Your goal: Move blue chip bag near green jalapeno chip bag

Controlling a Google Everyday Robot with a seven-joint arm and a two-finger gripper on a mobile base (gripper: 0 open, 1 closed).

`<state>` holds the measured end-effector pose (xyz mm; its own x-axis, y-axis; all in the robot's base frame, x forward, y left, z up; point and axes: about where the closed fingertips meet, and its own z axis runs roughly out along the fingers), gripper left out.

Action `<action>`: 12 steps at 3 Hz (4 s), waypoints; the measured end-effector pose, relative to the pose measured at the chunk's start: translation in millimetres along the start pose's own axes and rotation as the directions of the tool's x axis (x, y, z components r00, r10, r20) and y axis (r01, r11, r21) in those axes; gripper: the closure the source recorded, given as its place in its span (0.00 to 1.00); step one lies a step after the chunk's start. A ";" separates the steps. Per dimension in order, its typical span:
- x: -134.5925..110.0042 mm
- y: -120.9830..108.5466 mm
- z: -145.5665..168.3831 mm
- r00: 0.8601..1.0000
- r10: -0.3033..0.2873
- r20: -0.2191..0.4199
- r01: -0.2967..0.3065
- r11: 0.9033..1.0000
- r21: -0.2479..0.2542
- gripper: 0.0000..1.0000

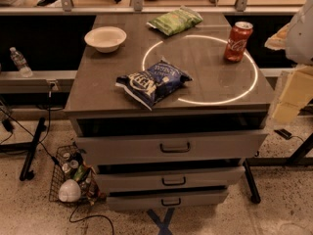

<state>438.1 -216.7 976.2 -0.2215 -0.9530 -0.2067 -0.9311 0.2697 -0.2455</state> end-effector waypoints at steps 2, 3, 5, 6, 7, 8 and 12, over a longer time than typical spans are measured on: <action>-4.8 -4.4 3.7 1.000 -0.015 0.021 0.016 1.000 -0.004 0.00; -34.1 -14.8 42.5 0.993 -0.064 0.102 0.069 0.997 -0.045 0.00; -135.7 -48.1 132.1 0.942 -0.153 0.299 0.170 0.985 -0.032 0.00; -182.6 -53.7 167.7 0.918 -0.169 0.360 0.193 0.981 -0.032 0.03; -201.4 -52.5 187.4 0.910 -0.169 0.378 0.203 0.978 -0.049 0.25; -206.8 -53.9 199.1 0.909 -0.160 0.384 0.201 0.977 -0.067 0.49; -197.0 -111.0 86.3 0.865 -0.227 0.448 0.159 0.970 0.184 1.00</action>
Offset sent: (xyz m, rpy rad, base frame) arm 0.0143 0.0076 -0.0093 0.0384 0.0154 0.0505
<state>610.1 -47.0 962.4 0.1492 -0.8237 -0.5471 -0.8853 0.1352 -0.4449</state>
